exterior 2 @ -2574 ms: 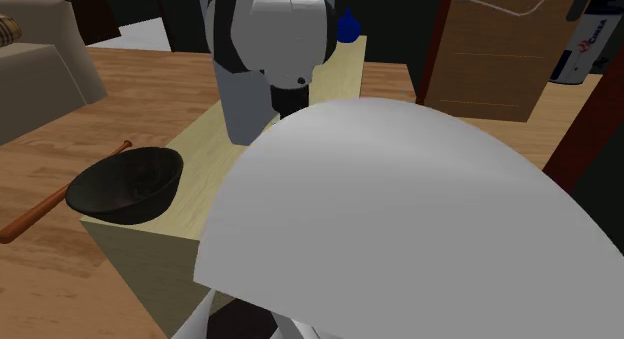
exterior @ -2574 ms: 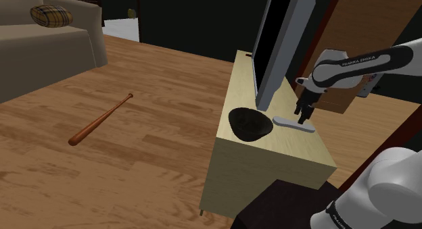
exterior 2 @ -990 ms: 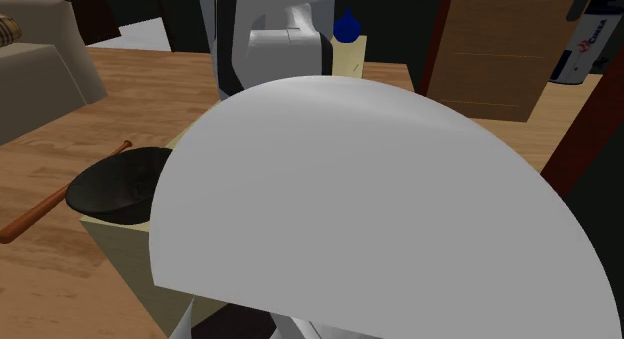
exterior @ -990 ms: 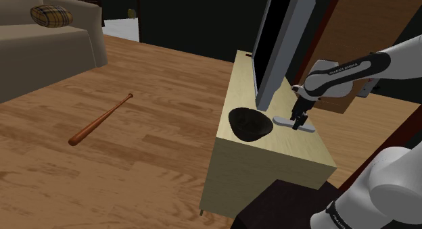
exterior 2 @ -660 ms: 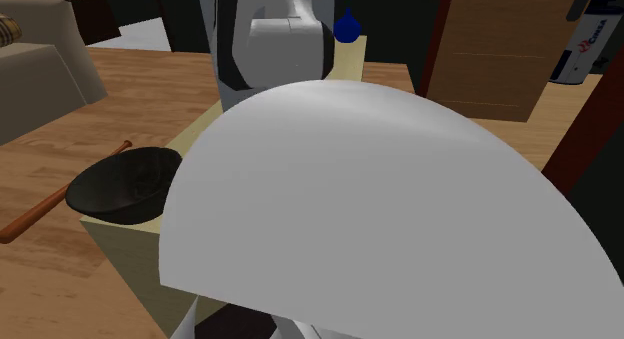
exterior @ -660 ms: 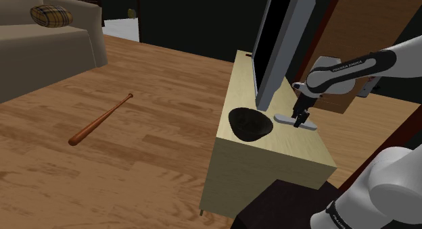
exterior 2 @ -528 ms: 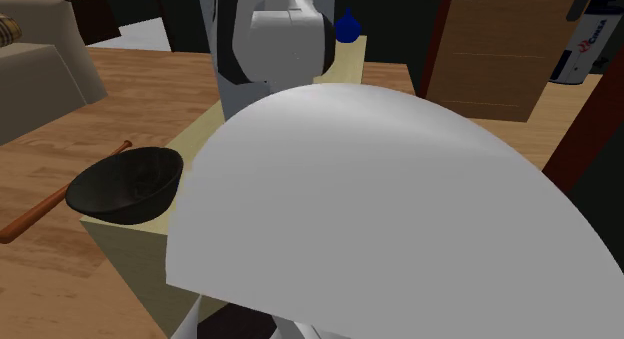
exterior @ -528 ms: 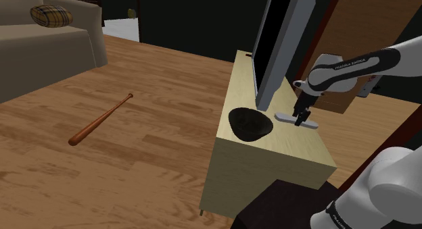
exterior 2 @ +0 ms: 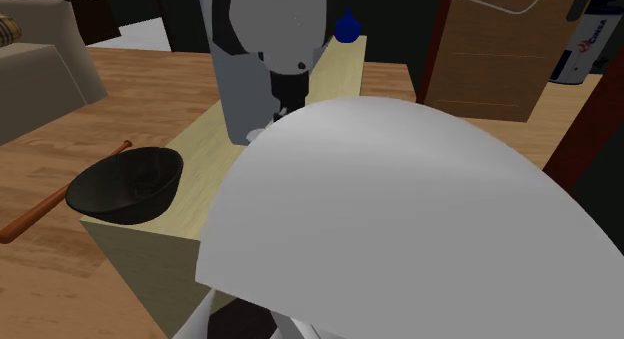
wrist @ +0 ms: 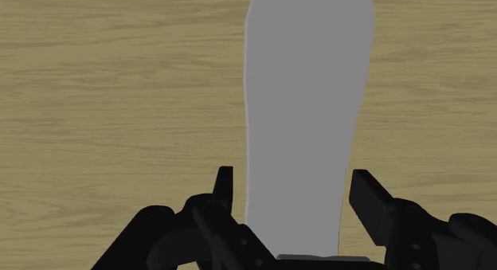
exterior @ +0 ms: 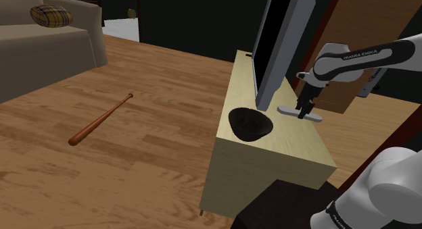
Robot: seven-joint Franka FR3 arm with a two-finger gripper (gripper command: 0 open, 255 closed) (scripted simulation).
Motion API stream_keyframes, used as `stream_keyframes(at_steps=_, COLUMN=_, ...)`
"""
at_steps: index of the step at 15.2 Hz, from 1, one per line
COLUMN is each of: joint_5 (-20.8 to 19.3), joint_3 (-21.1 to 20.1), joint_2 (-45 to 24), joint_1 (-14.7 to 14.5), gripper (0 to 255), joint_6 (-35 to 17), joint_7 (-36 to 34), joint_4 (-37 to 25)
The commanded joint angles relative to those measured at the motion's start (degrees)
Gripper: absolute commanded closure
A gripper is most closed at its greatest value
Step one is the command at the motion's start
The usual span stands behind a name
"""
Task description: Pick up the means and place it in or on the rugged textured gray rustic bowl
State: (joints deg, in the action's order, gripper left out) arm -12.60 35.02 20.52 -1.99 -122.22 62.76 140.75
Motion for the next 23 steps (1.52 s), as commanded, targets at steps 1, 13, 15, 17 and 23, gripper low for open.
stream_keyframes(at_steps=1, joint_5=-0.3, joint_3=-0.6, joint_2=1.2, joint_1=0.2, gripper=255, joint_6=1.9, joint_7=-0.4, joint_4=-0.7)
stream_keyframes(at_steps=13, joint_5=-0.3, joint_3=-2.9, joint_2=4.7, joint_1=0.4, gripper=255, joint_6=11.9, joint_7=-1.1, joint_4=-7.4)
stream_keyframes(at_steps=15, joint_5=-0.2, joint_3=-3.3, joint_2=5.0, joint_1=0.4, gripper=255, joint_6=13.5, joint_7=-1.1, joint_4=-8.7)
stream_keyframes(at_steps=17, joint_5=-0.1, joint_3=-3.6, joint_2=5.3, joint_1=0.3, gripper=255, joint_6=15.1, joint_7=-1.2, joint_4=-10.0)
stream_keyframes(at_steps=23, joint_5=1.2, joint_3=-8.6, joint_2=7.5, joint_1=-1.3, gripper=255, joint_6=16.3, joint_7=-7.2, joint_4=-8.4)
